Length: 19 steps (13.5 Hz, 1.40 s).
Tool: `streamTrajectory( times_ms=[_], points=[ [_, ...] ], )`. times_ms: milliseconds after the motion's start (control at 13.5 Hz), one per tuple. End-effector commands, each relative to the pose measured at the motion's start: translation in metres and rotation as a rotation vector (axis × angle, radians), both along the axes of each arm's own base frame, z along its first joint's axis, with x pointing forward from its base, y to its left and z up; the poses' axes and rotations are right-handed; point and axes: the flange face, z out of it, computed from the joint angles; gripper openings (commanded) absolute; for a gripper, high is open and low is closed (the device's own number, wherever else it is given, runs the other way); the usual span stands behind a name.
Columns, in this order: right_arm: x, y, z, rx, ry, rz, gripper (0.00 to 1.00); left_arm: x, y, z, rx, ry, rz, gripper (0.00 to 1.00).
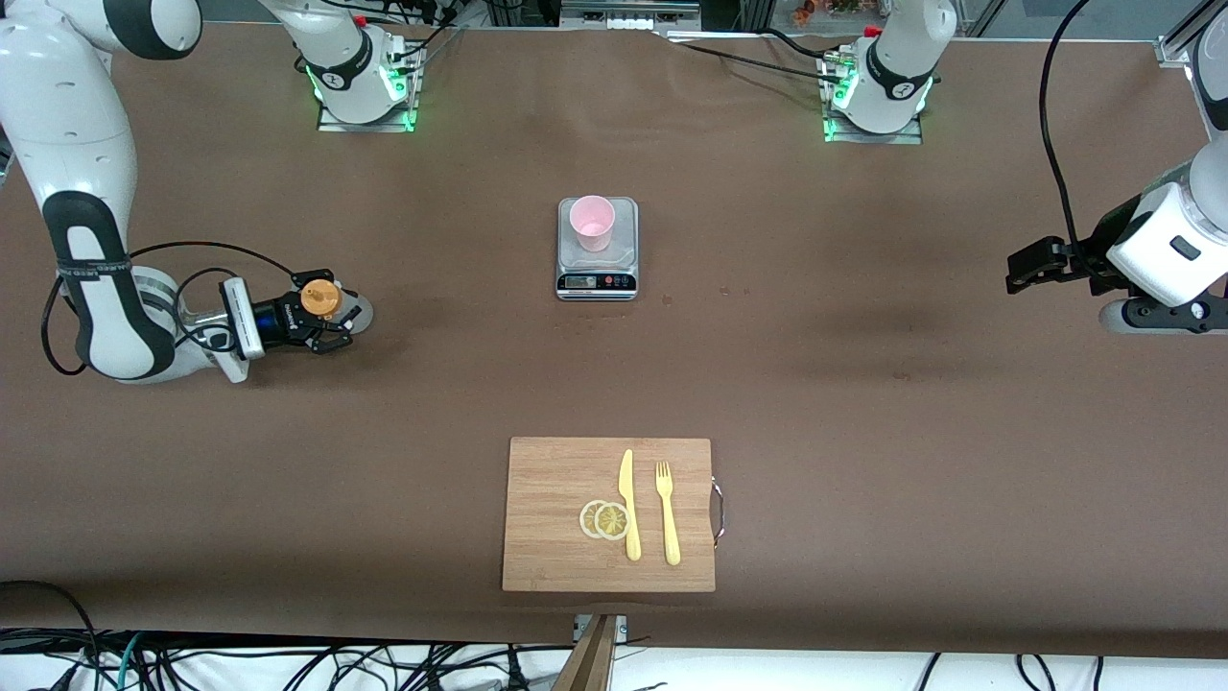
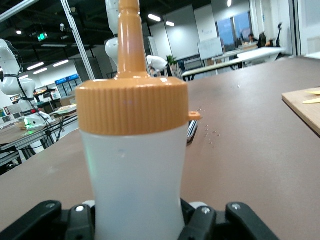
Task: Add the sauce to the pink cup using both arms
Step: 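Carry the squeeze bottle back with the right gripper to its spot, then set the bottle down and open the right gripper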
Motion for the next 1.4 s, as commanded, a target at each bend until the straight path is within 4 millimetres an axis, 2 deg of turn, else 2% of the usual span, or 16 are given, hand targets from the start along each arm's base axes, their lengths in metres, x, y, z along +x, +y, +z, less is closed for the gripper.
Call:
streamTrajectory(
  times_ms=[0, 221, 295, 369, 443, 738, 960, 1181, 1329],
  points=[
    [-0.001, 0.001, -0.008, 0.071, -0.032, -0.001, 0.19, 0.002, -0.001, 0.004, -0.02, 0.004, -0.017, 1.0],
    [-0.001, -0.004, -0.013, 0.048, -0.042, -0.003, 0.23, 0.002, -0.001, 0.004, -0.02, 0.004, -0.017, 1.0],
    [-0.002, -0.003, -0.015, 0.045, -0.039, -0.002, 0.35, 0.002, -0.001, 0.004, -0.02, 0.004, -0.017, 1.0],
    [-0.002, -0.003, -0.015, 0.042, -0.036, 0.002, 0.64, 0.002, -0.001, 0.004, -0.02, 0.004, -0.017, 1.0],
    [-0.003, -0.005, -0.016, 0.036, -0.031, 0.002, 1.0, 0.002, -0.001, 0.003, -0.02, 0.005, -0.017, 1.0],
    [-0.005, -0.009, -0.017, 0.018, -0.023, 0.018, 1.0, 0.002, -0.001, 0.003, -0.02, 0.005, -0.017, 1.0],
    [0.002, -0.047, -0.002, -0.088, -0.046, 0.069, 1.0, 0.002, -0.001, 0.003, -0.02, 0.005, -0.017, 1.0],
    [-0.009, -0.079, -0.002, -0.164, -0.023, 0.094, 1.0, 0.003, -0.001, 0.002, -0.02, 0.009, -0.017, 1.0],
    [-0.006, -0.101, 0.024, -0.25, -0.027, 0.104, 1.0, 0.003, -0.001, 0.002, -0.02, 0.009, -0.017, 1.0]
  ],
)
